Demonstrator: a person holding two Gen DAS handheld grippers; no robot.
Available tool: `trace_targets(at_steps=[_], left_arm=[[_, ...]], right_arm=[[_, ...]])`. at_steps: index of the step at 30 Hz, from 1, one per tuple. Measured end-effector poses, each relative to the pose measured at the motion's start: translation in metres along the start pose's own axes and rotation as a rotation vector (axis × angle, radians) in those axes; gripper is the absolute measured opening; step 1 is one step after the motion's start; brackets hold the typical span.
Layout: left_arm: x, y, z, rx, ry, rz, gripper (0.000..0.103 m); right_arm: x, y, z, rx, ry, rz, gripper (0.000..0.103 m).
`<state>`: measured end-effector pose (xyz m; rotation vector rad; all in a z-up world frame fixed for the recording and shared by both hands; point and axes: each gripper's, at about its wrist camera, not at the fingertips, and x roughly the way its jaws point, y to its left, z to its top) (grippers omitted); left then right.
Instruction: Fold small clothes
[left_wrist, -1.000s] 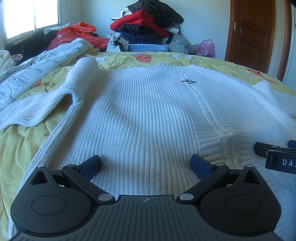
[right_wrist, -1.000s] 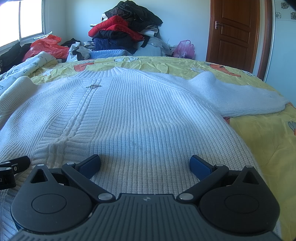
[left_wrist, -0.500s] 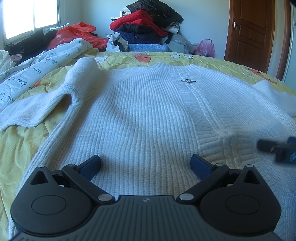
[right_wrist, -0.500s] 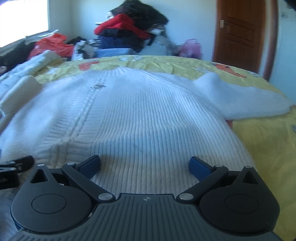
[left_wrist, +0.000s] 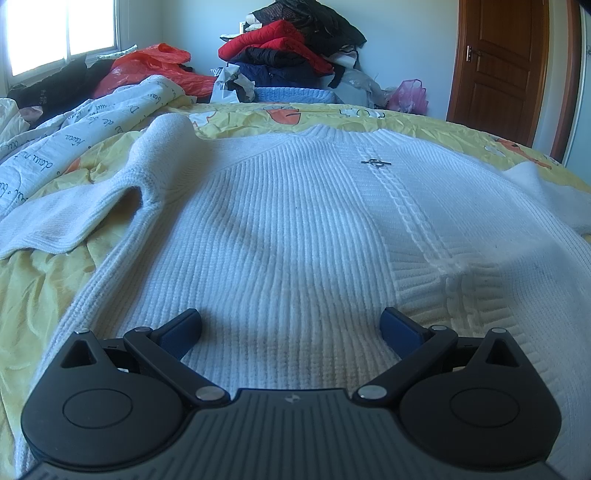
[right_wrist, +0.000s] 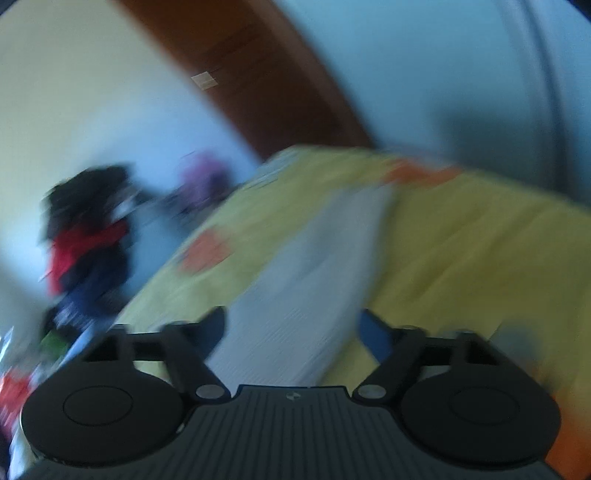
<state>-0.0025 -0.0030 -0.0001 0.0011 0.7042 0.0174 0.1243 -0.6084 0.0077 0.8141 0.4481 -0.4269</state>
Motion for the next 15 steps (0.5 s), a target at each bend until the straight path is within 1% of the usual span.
trace_targets(at_steps=[2,3,5,8,10,11,12,13,15], left_arm=[[0.000,0.000,0.000,0.000,0.000,0.000,0.103],[0.000,0.000,0.000,0.000,0.000,0.000,0.103],[0.000,0.000,0.000,0.000,0.000,0.000,0.103],[0.000,0.000,0.000,-0.001,0.000,0.000,0.103],[0.000,0.000,0.000,0.000,0.000,-0.001,0.103],[0.000,0.000,0.000,0.000,0.000,0.000,0.103],[0.000,0.000,0.000,0.000,0.000,0.000,0.103],[0.000,0.000,0.000,0.000,0.000,-0.001,0.103],[0.000,0.000,0.000,-0.001,0.000,-0.001,0.103]], right_arm=[[0.017,-0.021,0.014,0.062,-0.010,-0.062,0.064],[0.024,-0.030,0.017,0.089,-0.003,-0.067,0.066],[0.031,-0.037,0.019,0.089,-0.017,-0.040,0.067],[0.043,-0.034,0.017,0.060,-0.024,-0.021,0.067],[0.052,-0.030,0.016,0.021,-0.034,-0.011,0.063],[0.055,-0.025,0.016,-0.011,-0.038,-0.023,0.048],[0.058,-0.016,0.018,-0.050,-0.039,-0.047,0.029],[0.062,-0.007,0.016,-0.084,-0.032,-0.080,0.022],[0.059,-0.002,0.015,-0.098,-0.034,-0.082,0.019]])
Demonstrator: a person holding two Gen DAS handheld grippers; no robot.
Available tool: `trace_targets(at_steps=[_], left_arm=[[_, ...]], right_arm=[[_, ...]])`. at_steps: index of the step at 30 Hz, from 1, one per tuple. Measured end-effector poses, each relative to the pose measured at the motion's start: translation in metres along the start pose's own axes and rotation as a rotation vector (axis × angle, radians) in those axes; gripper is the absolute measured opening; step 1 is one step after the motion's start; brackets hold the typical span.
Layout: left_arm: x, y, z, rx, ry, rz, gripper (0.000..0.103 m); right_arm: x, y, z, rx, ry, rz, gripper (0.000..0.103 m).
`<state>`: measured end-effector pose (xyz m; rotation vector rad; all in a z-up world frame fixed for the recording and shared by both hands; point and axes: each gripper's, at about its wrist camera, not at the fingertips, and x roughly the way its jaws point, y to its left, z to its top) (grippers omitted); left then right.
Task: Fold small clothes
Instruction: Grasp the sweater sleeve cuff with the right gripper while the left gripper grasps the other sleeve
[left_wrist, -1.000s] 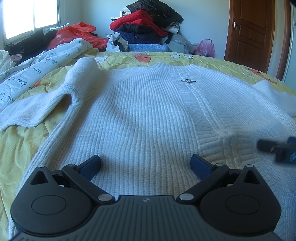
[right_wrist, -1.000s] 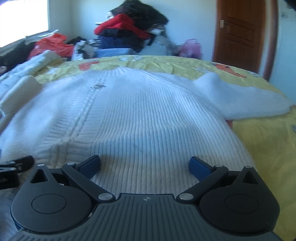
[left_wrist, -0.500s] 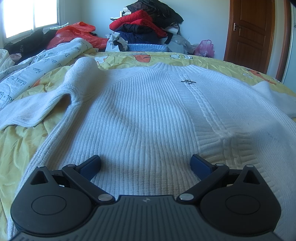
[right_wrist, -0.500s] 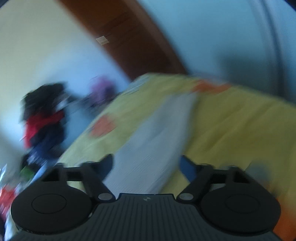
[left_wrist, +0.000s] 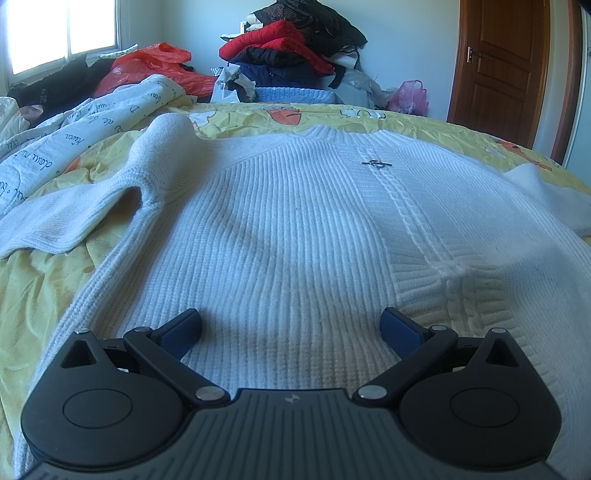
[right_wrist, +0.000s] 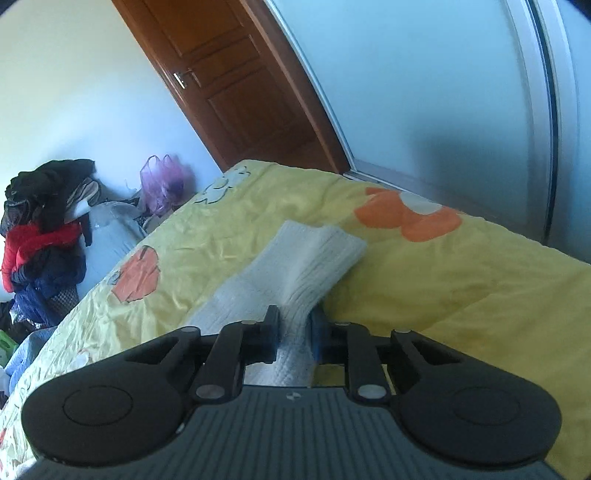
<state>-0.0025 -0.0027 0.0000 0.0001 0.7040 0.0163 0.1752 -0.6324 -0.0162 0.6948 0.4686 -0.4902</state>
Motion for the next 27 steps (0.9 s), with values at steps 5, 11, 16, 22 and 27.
trace_targets(at_steps=[5,11,16,22,27], left_arm=[[0.000,0.000,0.000,-0.001,0.000,-0.001,0.103],[0.001,-0.002,0.001,-0.008,-0.003,-0.007,0.103],[0.001,0.000,0.001,-0.022,-0.009,-0.020,0.103],[-0.001,0.002,0.000,-0.029,-0.013,-0.032,0.103],[-0.005,0.002,0.001,-0.018,-0.007,-0.042,0.103]], right_arm=[[-0.052,0.031,0.000,-0.030,-0.094,0.113,0.019],[-0.150,0.139,-0.058,-0.255,-0.137,0.477,0.018],[-0.182,0.232,-0.159,-0.415,0.020,0.747,0.018],[-0.155,0.277,-0.278,-0.665,0.268,0.651,0.024],[-0.187,0.248,-0.265,-0.607,0.241,0.653,0.046]])
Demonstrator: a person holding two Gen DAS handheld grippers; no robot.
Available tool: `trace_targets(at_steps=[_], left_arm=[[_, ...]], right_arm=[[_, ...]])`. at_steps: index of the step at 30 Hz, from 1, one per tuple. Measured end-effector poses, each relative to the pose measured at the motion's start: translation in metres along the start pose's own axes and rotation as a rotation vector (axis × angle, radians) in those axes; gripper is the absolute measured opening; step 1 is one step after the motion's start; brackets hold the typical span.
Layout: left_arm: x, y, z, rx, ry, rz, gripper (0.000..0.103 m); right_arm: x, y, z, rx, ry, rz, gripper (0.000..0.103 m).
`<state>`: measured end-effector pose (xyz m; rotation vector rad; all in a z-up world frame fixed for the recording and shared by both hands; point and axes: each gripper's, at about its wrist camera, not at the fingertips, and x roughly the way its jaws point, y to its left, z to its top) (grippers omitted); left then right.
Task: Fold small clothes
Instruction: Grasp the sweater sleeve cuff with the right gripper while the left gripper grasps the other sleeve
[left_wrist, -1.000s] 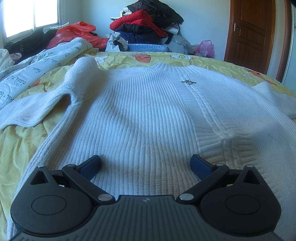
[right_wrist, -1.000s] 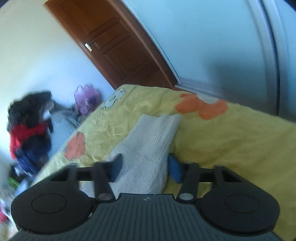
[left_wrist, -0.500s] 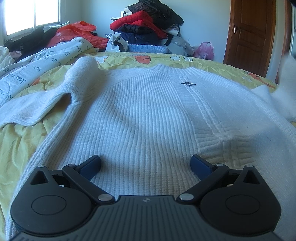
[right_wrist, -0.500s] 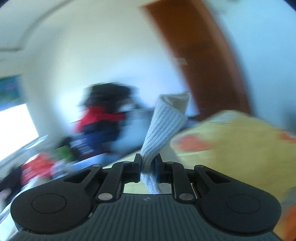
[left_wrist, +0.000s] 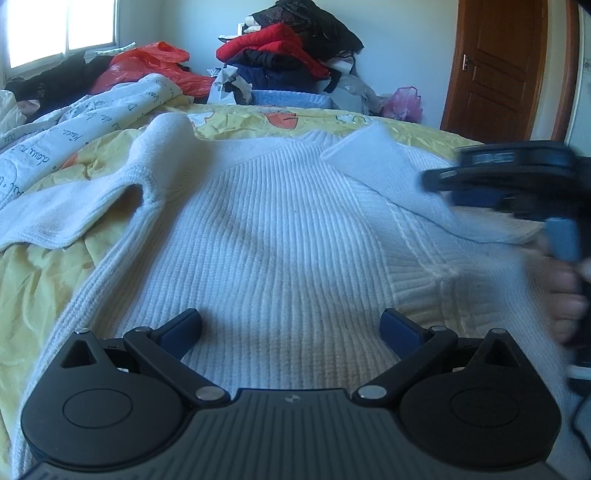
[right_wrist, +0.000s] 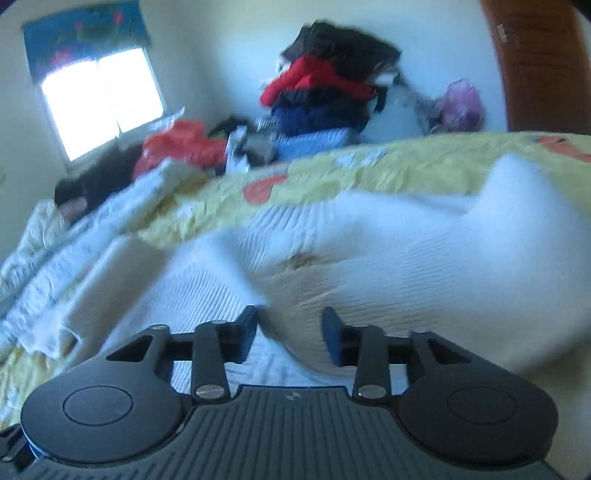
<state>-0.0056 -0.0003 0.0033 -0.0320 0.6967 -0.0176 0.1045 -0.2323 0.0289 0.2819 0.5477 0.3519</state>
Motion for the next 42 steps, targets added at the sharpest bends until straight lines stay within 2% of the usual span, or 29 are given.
trace_targets(at_steps=[2,4,6,7,9,11,12,14,16,17,18,19,20,21,26,30,33,35,36,38,42], left_arm=[[-0.005,0.004,0.010,-0.012,0.019,-0.040,0.103],[-0.007,0.013,0.028,-0.091,0.030,-0.133,0.103],[-0.003,0.025,0.052,-0.229,0.038,-0.263,0.103],[0.005,0.030,0.065,-0.306,0.061,-0.336,0.103],[0.033,0.038,0.085,-0.454,0.150,-0.461,0.103],[0.065,0.042,0.094,-0.586,0.233,-0.528,0.103],[0.084,0.043,0.095,-0.654,0.280,-0.523,0.103],[0.105,0.042,0.095,-0.704,0.320,-0.481,0.103],[0.108,0.035,0.100,-0.708,0.277,-0.441,0.102],[0.107,0.029,0.103,-0.690,0.263,-0.405,0.092],[0.108,0.023,0.107,-0.655,0.255,-0.363,0.070],[0.108,0.019,0.111,-0.612,0.261,-0.316,0.055],[0.111,0.011,0.113,-0.557,0.274,-0.254,0.034],[0.112,0.006,0.114,-0.511,0.275,-0.217,0.028],[0.104,-0.006,0.129,-0.340,0.230,-0.161,0.011],[0.066,-0.007,0.146,-0.261,0.067,-0.167,0.010],[0.040,0.001,0.163,-0.211,-0.066,-0.117,0.010],[0.032,0.018,0.167,-0.226,-0.110,-0.075,0.010],[0.033,0.027,0.167,-0.239,-0.104,-0.064,0.009],[0.047,0.043,0.159,-0.255,-0.041,-0.038,0.010],[0.090,0.053,0.121,-0.206,0.073,0.030,0.010]], right_arm=[[-0.029,-0.018,-0.003,0.036,-0.034,-0.016,0.047],[-0.044,-0.036,-0.009,0.059,-0.038,-0.034,0.047],[-0.054,-0.053,-0.020,0.072,-0.035,-0.072,0.049],[-0.046,-0.064,-0.024,0.087,-0.029,-0.086,0.050],[-0.048,-0.079,-0.039,0.143,-0.017,-0.091,0.049],[-0.045,-0.088,-0.043,0.204,-0.020,-0.068,0.050],[-0.044,-0.089,-0.043,0.211,-0.026,-0.059,0.053],[-0.039,-0.088,-0.045,0.224,-0.031,-0.037,0.056],[-0.038,-0.089,-0.046,0.243,-0.040,-0.016,0.058],[-0.038,-0.091,-0.047,0.256,-0.043,-0.005,0.059],[-0.040,-0.094,-0.048,0.270,-0.047,0.006,0.059],[-0.040,-0.096,-0.048,0.284,-0.049,0.016,0.059],[-0.042,-0.098,-0.049,0.296,-0.050,0.025,0.059],[-0.042,-0.099,-0.049,0.303,-0.050,0.030,0.060],[-0.042,-0.095,-0.049,0.304,-0.051,0.039,0.062],[-0.042,-0.095,-0.049,0.307,-0.052,0.042,0.062],[-0.042,-0.094,-0.048,0.305,-0.052,0.042,0.063],[-0.042,-0.094,-0.048,0.306,-0.052,0.042,0.063],[-0.042,-0.094,-0.048,0.306,-0.052,0.042,0.063],[-0.041,-0.094,-0.048,0.303,-0.052,0.043,0.064],[-0.042,-0.090,-0.046,0.278,-0.042,0.032,0.066]])
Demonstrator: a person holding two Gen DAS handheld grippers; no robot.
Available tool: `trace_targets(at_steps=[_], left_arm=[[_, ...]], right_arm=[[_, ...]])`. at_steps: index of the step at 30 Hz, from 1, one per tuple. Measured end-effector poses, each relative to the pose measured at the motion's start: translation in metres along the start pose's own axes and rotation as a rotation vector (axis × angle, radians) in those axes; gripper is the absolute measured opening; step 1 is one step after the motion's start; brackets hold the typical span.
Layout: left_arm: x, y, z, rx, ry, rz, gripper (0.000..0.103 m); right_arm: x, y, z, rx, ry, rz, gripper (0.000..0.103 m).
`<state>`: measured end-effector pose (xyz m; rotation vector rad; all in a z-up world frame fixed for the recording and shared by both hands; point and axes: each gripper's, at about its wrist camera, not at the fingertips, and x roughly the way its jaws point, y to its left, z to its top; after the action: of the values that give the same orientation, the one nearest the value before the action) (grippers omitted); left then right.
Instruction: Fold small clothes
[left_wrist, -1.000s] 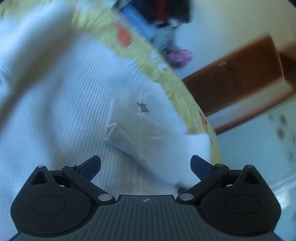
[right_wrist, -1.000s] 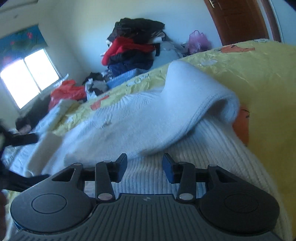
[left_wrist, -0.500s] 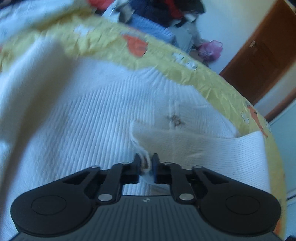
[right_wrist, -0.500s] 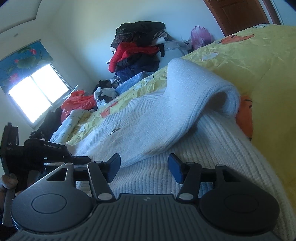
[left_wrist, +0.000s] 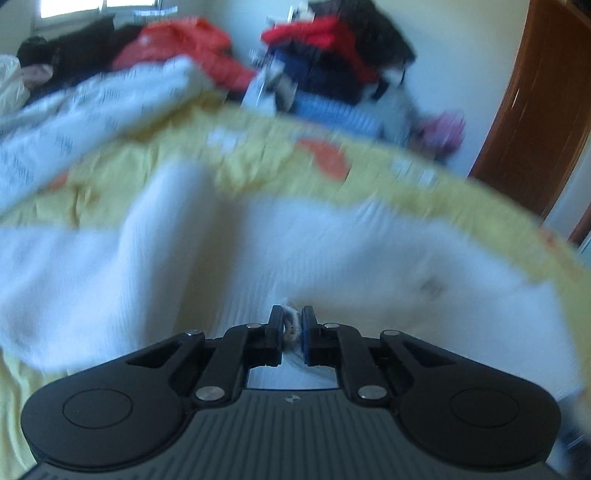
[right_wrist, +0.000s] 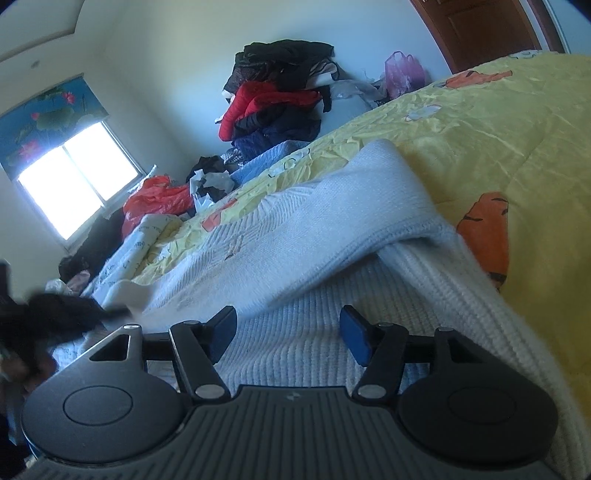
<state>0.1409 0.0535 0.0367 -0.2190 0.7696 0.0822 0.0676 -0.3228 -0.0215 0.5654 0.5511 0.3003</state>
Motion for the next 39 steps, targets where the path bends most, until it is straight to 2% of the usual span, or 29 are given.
trace_targets(at_steps=[1,3,5,7,9,13,17,18,20,23,25,28,29,30,31,32,33,35,38,39], left_arm=[[0.005,0.001,-0.008,0.012,-0.003,0.010,0.009],[0.002,0.003,-0.022,0.045,-0.062,0.013,0.009],[0.002,0.003,-0.032,0.075,-0.103,0.020,0.009],[-0.001,-0.001,-0.039,0.097,-0.134,0.030,0.009],[-0.001,-0.005,-0.038,0.089,-0.135,0.034,0.009],[0.000,-0.005,-0.039,0.075,-0.128,0.020,0.009],[0.001,0.001,-0.039,0.048,-0.120,-0.006,0.010],[0.002,0.001,-0.039,0.046,-0.119,-0.008,0.010],[0.002,0.002,-0.039,0.043,-0.118,-0.011,0.010],[0.001,0.002,-0.039,0.042,-0.118,-0.017,0.010],[-0.003,0.007,-0.037,0.035,-0.103,-0.046,0.012],[-0.030,0.027,-0.035,0.019,-0.075,-0.103,0.022],[-0.043,0.037,-0.036,0.008,-0.096,-0.103,0.033],[-0.061,0.053,-0.038,-0.014,-0.144,-0.090,0.050],[-0.073,0.067,-0.040,-0.037,-0.187,-0.085,0.059],[-0.086,0.086,-0.041,-0.079,-0.239,-0.060,0.080],[-0.097,0.107,-0.042,-0.137,-0.291,-0.006,0.090],[-0.108,0.151,-0.039,-0.261,-0.328,0.071,0.089],[-0.110,0.222,-0.031,-0.494,-0.308,0.091,0.089],[-0.108,0.237,-0.030,-0.545,-0.304,0.095,0.089]], right_arm=[[-0.001,0.005,0.001,-0.028,0.010,-0.020,0.066],[-0.005,0.022,0.007,-0.117,0.022,-0.055,0.069],[-0.014,0.040,0.020,-0.203,-0.024,-0.018,0.070],[-0.015,0.054,0.041,-0.272,-0.082,-0.011,0.079],[0.000,0.060,0.065,-0.319,-0.100,-0.034,0.091],[0.064,0.045,0.100,-0.349,0.010,-0.154,0.089],[0.117,0.020,0.097,-0.412,0.151,-0.290,0.087],[0.120,0.013,0.090,-0.448,0.139,-0.302,0.091],[0.117,0.008,0.084,-0.447,0.104,-0.285,0.090],[0.118,0.012,0.079,-0.472,0.111,-0.302,0.092],[0.118,0.013,0.079,-0.475,0.109,-0.305,0.092],[0.115,0.014,0.079,-0.477,0.102,-0.306,0.093],[0.115,0.014,0.079,-0.476,0.101,-0.304,0.094],[0.115,0.014,0.080,-0.476,0.100,-0.302,0.094],[0.115,0.013,0.081,-0.477,0.100,-0.302,0.094],[0.114,0.013,0.081,-0.478,0.100,-0.302,0.094],[0.114,0.013,0.081,-0.479,0.100,-0.303,0.095],[0.114,0.014,0.081,-0.481,0.099,-0.303,0.095],[0.114,0.014,0.081,-0.484,0.099,-0.305,0.095],[0.114,0.014,0.081,-0.484,0.099,-0.306,0.095]])
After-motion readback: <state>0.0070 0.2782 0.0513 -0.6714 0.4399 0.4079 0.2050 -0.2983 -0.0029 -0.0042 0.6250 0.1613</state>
